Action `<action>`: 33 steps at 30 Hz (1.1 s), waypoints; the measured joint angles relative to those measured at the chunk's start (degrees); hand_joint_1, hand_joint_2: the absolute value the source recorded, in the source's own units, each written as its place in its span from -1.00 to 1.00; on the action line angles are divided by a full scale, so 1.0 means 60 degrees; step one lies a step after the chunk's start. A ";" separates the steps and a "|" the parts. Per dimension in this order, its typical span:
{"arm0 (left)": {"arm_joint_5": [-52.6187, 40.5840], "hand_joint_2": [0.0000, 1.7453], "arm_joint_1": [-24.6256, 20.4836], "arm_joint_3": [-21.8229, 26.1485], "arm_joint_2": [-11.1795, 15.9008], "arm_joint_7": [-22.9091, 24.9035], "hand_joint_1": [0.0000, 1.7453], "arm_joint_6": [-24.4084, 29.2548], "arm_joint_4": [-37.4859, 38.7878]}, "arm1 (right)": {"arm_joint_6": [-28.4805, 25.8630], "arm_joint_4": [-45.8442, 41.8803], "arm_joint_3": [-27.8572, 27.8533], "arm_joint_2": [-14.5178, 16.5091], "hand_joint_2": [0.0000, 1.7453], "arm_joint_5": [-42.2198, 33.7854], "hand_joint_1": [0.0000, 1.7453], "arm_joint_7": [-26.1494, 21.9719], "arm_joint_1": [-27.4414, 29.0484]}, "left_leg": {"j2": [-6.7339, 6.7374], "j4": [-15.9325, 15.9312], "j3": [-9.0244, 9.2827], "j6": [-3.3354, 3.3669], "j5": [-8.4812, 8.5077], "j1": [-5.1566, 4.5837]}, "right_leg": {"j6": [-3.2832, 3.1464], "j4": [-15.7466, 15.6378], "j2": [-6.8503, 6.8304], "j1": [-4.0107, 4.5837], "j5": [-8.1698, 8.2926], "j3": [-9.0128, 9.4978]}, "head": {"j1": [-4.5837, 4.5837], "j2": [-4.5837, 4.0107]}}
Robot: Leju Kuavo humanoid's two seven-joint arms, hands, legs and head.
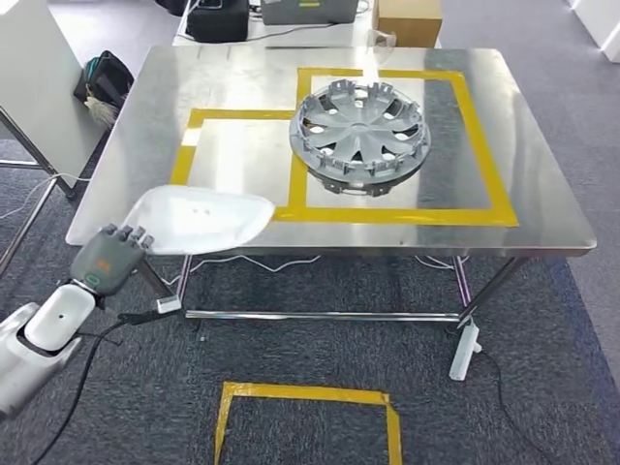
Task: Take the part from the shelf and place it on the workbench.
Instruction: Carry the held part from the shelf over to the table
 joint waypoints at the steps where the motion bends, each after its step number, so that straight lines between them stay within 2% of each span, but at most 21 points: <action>1: 0.0021 1.00 0.0169 0.0058 0.0042 0.0006 1.00 0.0042 -0.0008 | -0.0023 0.0000 0.0000 0.0011 -1.00 0.0007 -1.00 -0.0040 0.0021 | -0.0015 -0.0025 0.0198 0.0023 -0.0139 -0.0039 | -0.0050 0.0005 -0.0001 0.0073 -0.0342 -0.0266 | 0.0006 0.0000; 2: 0.0037 1.00 0.0292 0.0133 0.0093 0.0012 1.00 0.0087 -0.0026 | -0.0041 0.0000 0.0000 0.0023 -1.00 0.0022 -1.00 -0.0051 0.0029 | -0.0035 -0.0035 0.0372 0.0043 -0.0273 -0.0081 | -0.0102 -0.0180 0.0000 0.0138 -0.0412 -0.0491 | 0.0007 0.0000; 3: 0.0048 1.00 0.0376 0.0233 0.0151 0.0021 1.00 0.0133 -0.0057 | -0.0050 0.0000 0.0000 0.0035 -1.00 0.0039 -1.00 -0.0053 0.0032 | -0.0057 -0.0036 0.0534 0.0058 -0.0403 -0.0127 | -0.0172 -0.0548 0.0002 0.0194 -0.0120 -0.0670 | 0.0011 0.0000; 6: 0.0073 1.00 0.0600 0.0519 0.0293 0.0069 1.00 0.0260 -0.0159 | -0.0074 0.0016 0.0001 0.0059 -1.00 0.0087 -1.00 -0.0279 0.0074 | -0.0116 -0.0006 0.0884 0.0060 -0.0771 -0.0249 | -0.0495 -0.1933 0.0008 0.0336 0.1928 -0.0923 | -0.0013 0.0000; 7: 0.0087 1.00 0.0682 0.0594 0.0340 0.0090 1.00 0.0290 -0.0189 | -0.0079 0.0023 0.0003 0.0073 -1.00 0.0102 -1.00 -0.0438 0.0076 | -0.0128 0.0010 0.0930 0.0032 -0.0866 -0.0257 | -0.0578 -0.2152 0.0009 0.0377 0.2316 -0.0929 | -0.0026 0.0000; 8: 0.0102 1.00 0.0756 0.0666 0.0397 0.0107 1.00 0.0311 -0.0226 | -0.0087 0.0029 0.0005 0.0088 -1.00 0.0117 -1.00 -0.0586 0.0059 | -0.0134 0.0031 0.0966 -0.0003 -0.0926 -0.0259 | -0.0639 -0.2214 0.0003 0.0411 0.2381 -0.0908 | -0.0032 0.0000; 11: 0.0135 1.00 0.0892 0.0982 0.0615 0.0128 1.00 0.0374 -0.0422 | -0.0098 0.0020 0.0008 0.0154 -1.00 0.0172 -1.00 -0.0641 -0.0033 | -0.0119 0.0394 0.0822 -0.0123 -0.0981 -0.0243 | -0.0758 -0.2396 0.0012 0.0347 0.2340 -0.0687 | -0.0050 0.0000; 14: 0.0109 1.00 0.0989 0.1293 0.0696 0.0056 1.00 0.0418 -0.0514 | -0.0096 0.0016 0.0017 0.0197 -1.00 0.0210 -1.00 -0.0596 -0.0061 | -0.0098 0.2063 -0.0180 -0.0416 -0.1481 -0.0122 | -0.0777 -0.2578 0.0009 0.0187 0.2209 -0.0375 | -0.0105 0.0000; 16: 0.0061 1.00 0.1123 0.1387 0.0697 -0.0039 1.00 0.0418 -0.0534 | -0.0098 0.0018 0.0036 0.0209 -1.00 0.0219 -1.00 -0.0572 -0.0051 | -0.0086 0.2871 -0.0835 -0.0596 -0.1733 0.0036 | -0.0701 -0.2593 0.0013 0.0093 0.2047 -0.0190 | -0.0106 0.0000; 17: 0.0048 1.00 0.1185 0.1429 0.0700 -0.0068 1.00 0.0417 -0.0548 | -0.0098 0.0018 0.0048 0.0209 -1.00 0.0222 -1.00 -0.0528 -0.0051 | -0.0077 0.2857 -0.0981 -0.0671 -0.1545 0.0116 | -0.0651 -0.2590 0.0018 0.0039 0.1964 -0.0085 | -0.0105 0.0000; 18: 0.0038 1.00 0.1228 0.1479 0.0710 -0.0087 1.00 0.0416 -0.0565 | -0.0098 0.0017 0.0059 0.0210 -1.00 0.0224 -1.00 -0.0439 -0.0059 | -0.0065 0.2519 -0.0978 -0.0751 -0.1116 0.0193 | -0.0597 -0.2584 0.0025 -0.0021 0.1883 0.0033 | -0.0106 0.0000; 20: 0.0037 1.00 0.1255 0.1593 0.0738 -0.0106 1.00 0.0413 -0.0602 | -0.0102 0.0022 0.0070 0.0203 -1.00 0.0233 -1.00 -0.0187 -0.0086 | -0.0013 0.1330 -0.0717 -0.0954 -0.0048 0.0336 | -0.0440 -0.2561 0.0038 -0.0110 0.1709 0.0248 | -0.0121 0.0000; 21: 0.0037 1.00 0.1232 0.1633 0.0750 -0.0117 1.00 0.0404 -0.0616 | -0.0106 0.0027 0.0074 0.0195 -1.00 0.0238 -1.00 -0.0080 -0.0101 | 0.0020 0.0758 -0.0576 -0.0998 0.0190 0.0356 | -0.0344 -0.2538 0.0041 -0.0114 0.1631 0.0303 | -0.0174 0.0000; 23: 0.0022 1.00 0.1243 0.1685 0.0759 -0.0141 1.00 0.0387 -0.0654 | -0.0110 0.0032 0.0080 0.0182 -1.00 0.0246 -1.00 0.0025 -0.0128 | 0.0051 0.0338 -0.0503 -0.0900 0.0182 0.0349 | -0.0192 -0.2518 0.0031 -0.0077 0.1466 0.0310 | -0.0235 0.0002; 25: 0.0001 1.00 0.1305 0.1747 0.0773 -0.0161 1.00 0.0381 -0.0704 | -0.0111 0.0026 0.0086 0.0183 -1.00 0.0250 -1.00 0.0113 -0.0153 | 0.0031 0.0378 -0.0507 -0.0658 0.0067 0.0334 | -0.0101 -0.2511 0.0004 -0.0076 0.1293 0.0325 | -0.0212 0.0004; 27: -0.0004 1.00 0.1322 0.1809 0.0791 -0.0164 1.00 0.0381 -0.0750 | -0.0113 0.0026 0.0087 0.0182 -1.00 0.0252 -1.00 0.0237 -0.0182 | 0.0005 0.0411 -0.0433 -0.0500 -0.0029 0.0318 | -0.0045 -0.2064 -0.0014 -0.0080 0.0980 0.0171 | -0.0164 0.0004; 28: -0.0003 1.00 0.1317 0.1838 0.0799 -0.0164 1.00 0.0381 -0.0770 | -0.0113 0.0025 0.0088 0.0183 -1.00 0.0255 -1.00 0.0264 -0.0198 | -0.0002 0.0411 -0.0380 -0.0432 -0.0066 0.0297 | -0.0036 -0.1521 -0.0016 -0.0062 0.0727 -0.0095 | -0.0143 0.0004; 30: -0.0003 1.00 0.1313 0.1872 0.0804 -0.0177 1.00 0.0372 -0.0783 | -0.0115 0.0025 0.0090 0.0185 -1.00 0.0261 -1.00 0.0219 -0.0226 | -0.0004 0.0412 -0.0264 -0.0321 -0.0156 0.0224 | -0.0071 -0.0061 -0.0015 0.0007 0.0206 -0.0946 | -0.0112 0.0004; 31: -0.0004 1.00 0.1320 0.1882 0.0803 -0.0193 1.00 0.0362 -0.0785 | -0.0115 0.0025 0.0091 0.0185 -1.00 0.0264 -1.00 0.0181 -0.0232 | -0.0005 0.0413 -0.0189 -0.0275 -0.0214 0.0180 | -0.0112 0.0461 -0.0014 0.0046 0.0138 -0.1315 | -0.0108 0.0003; 32: -0.0004 1.00 0.1328 0.1890 0.0802 -0.0214 1.00 0.0350 -0.0787 | -0.0115 0.0026 0.0091 0.0185 -1.00 0.0265 -1.00 0.0152 -0.0235 | -0.0012 0.0413 -0.0097 -0.0241 -0.0282 0.0134 | -0.0173 0.0627 -0.0012 0.0087 0.0283 -0.1527 | -0.0108 0.0003; 33: -0.0005 1.00 0.1333 0.1906 0.0802 -0.0246 1.00 0.0336 -0.0790 | -0.0111 0.0025 0.0091 0.0185 -1.00 0.0265 -1.00 0.0143 -0.0235 | -0.0025 0.0413 0.0015 -0.0218 -0.0356 0.0091 | -0.0251 0.0386 -0.0011 0.0128 0.0631 -0.1543 | -0.0109 0.0003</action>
